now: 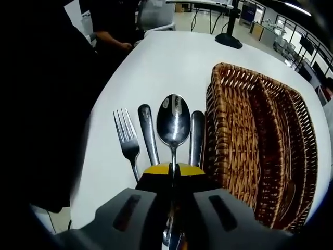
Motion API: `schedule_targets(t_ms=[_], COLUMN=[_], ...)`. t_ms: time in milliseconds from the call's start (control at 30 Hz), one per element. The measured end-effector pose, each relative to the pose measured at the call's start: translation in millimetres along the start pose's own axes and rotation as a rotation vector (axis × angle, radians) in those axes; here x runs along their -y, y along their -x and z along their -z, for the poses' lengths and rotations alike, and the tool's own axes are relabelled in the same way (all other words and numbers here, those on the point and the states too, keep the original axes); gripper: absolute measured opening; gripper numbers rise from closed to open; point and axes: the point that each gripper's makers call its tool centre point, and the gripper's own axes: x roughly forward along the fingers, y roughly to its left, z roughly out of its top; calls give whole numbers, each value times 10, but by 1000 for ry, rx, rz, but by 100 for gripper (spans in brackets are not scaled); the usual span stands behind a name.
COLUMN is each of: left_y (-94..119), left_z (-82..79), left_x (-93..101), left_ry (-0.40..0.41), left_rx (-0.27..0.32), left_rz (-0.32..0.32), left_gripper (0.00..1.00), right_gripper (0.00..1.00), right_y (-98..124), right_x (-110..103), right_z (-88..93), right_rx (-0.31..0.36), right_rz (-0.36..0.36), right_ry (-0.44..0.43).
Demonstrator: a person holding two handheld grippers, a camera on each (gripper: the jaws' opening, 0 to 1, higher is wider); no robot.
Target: Arrange the knives, forks, and spoons in their matching storage slots by inserting each utensil handle-first until every utensil is classified and aligned in the correct compartment
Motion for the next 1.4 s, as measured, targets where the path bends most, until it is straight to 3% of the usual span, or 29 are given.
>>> schedule_targets(t_ms=[400, 833, 1033, 1400], left_y=[32, -230, -304, -346], left_z=[-44, -34, -97, -120], left_x=[-4, 190, 247, 127], left_ry=[-13, -10, -19, -23], left_rx=[-11, -25, -15, -2], left_rz=[-2, 83, 111, 107], left_gripper=[99, 99, 99, 99], right_gripper=[0, 0, 0, 0], right_y=[152, 422, 608, 1083], right_x=[-4, 53, 69, 206], right_z=[-103, -153, -227, -318], right_rx=[-30, -25, -31, -85], right_rz=[25, 89, 122, 212], right_ry=[25, 36, 49, 49])
